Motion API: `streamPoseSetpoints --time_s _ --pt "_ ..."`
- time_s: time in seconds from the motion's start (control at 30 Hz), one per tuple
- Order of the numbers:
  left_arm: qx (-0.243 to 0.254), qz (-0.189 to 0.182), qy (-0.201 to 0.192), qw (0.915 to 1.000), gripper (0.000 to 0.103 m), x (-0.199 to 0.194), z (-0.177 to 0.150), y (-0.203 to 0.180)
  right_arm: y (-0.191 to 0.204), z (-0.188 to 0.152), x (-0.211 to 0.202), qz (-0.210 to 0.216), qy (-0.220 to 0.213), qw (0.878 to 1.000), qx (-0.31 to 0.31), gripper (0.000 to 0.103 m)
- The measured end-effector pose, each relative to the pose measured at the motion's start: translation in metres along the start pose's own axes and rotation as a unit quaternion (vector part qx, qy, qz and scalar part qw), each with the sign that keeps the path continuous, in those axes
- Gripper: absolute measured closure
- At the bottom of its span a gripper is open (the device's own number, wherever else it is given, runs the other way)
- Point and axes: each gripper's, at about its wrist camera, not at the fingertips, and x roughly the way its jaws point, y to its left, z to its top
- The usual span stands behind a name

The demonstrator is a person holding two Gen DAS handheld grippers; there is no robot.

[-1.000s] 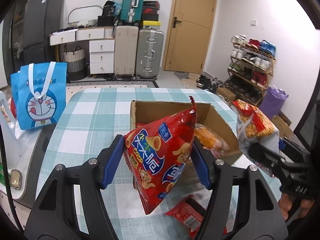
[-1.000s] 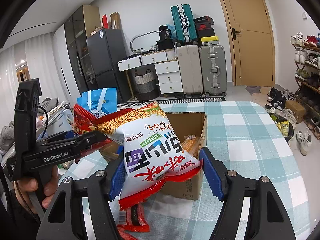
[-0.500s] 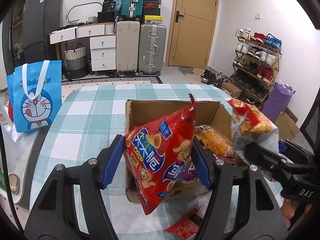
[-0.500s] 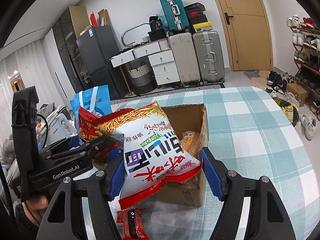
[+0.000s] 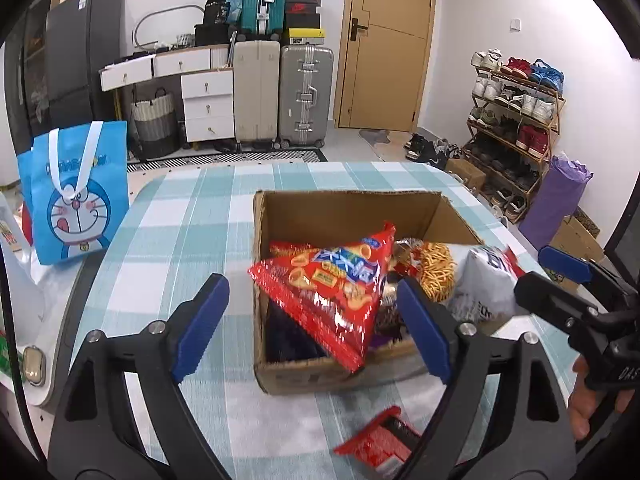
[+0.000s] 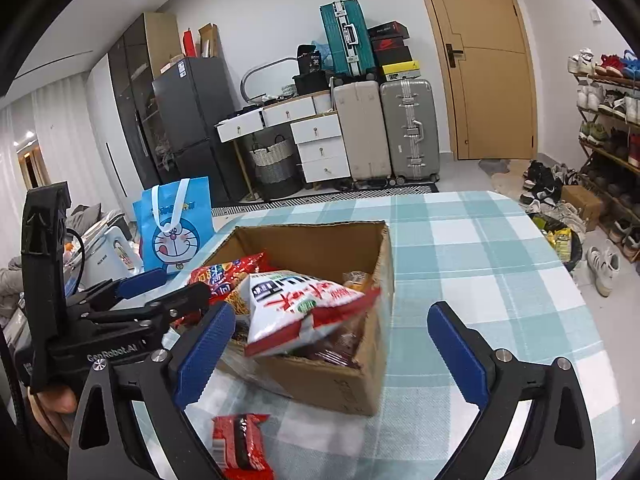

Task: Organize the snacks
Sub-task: 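Open left tool over the box while right tool drops the noodle bag in, then move both tools back from the box toward the two red wafer packs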

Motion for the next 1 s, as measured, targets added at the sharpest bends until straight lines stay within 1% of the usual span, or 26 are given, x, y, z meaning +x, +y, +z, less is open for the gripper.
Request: streamPoseSetpoints --time_s 0.13,0.23,0.27,0.43,0.53,0.6,0.67,0.73,0.9,1.0 --pt "0.004 -0.002 -0.006 1.0000 0.014 -0.011 -0.010 0.003 -0.005 -0.006 -0.006 -0.008 0.001 1.000 -0.002 0.002" --pt "0.006 -0.001 -0.013 0.9999 0.003 -0.024 -0.019 0.002 -0.005 -0.009 -0.002 -0.018 0.014 1.000 -0.001 0.002" --pt "0.007 -0.002 -0.018 0.9998 0.001 -0.029 -0.022 0.003 -0.004 -0.009 -0.001 -0.016 0.018 1.000 0.001 0.002" --pt "0.021 -0.003 -0.027 0.9994 0.001 -0.052 -0.040 0.001 0.004 -0.020 -0.001 -0.006 0.030 1.000 -0.003 0.001" --pt "0.021 -0.004 -0.031 0.9993 0.001 -0.064 -0.051 0.002 0.010 -0.030 -0.007 -0.005 0.030 0.999 -0.015 0.001" --pt "0.018 -0.007 -0.031 0.9993 0.001 -0.072 -0.059 0.003 0.012 -0.036 -0.011 0.007 0.038 0.999 -0.013 0.001" --pt "0.013 -0.011 -0.028 0.9995 0.001 -0.079 -0.068 0.004 0.012 -0.042 -0.017 0.019 0.042 0.999 -0.008 0.001" --pt "0.016 -0.014 -0.024 0.9995 0.001 -0.083 -0.077 0.004 0.014 -0.048 -0.022 0.022 0.044 0.999 -0.006 0.001" --pt "0.027 -0.006 -0.007 0.9996 0.001 -0.082 -0.094 0.001 0.015 -0.063 -0.034 0.017 0.051 0.999 -0.004 0.001" --pt "0.037 -0.010 0.008 0.9992 0.001 -0.079 -0.107 -0.002 0.014 -0.073 -0.040 0.012 0.053 0.998 -0.007 0.001"
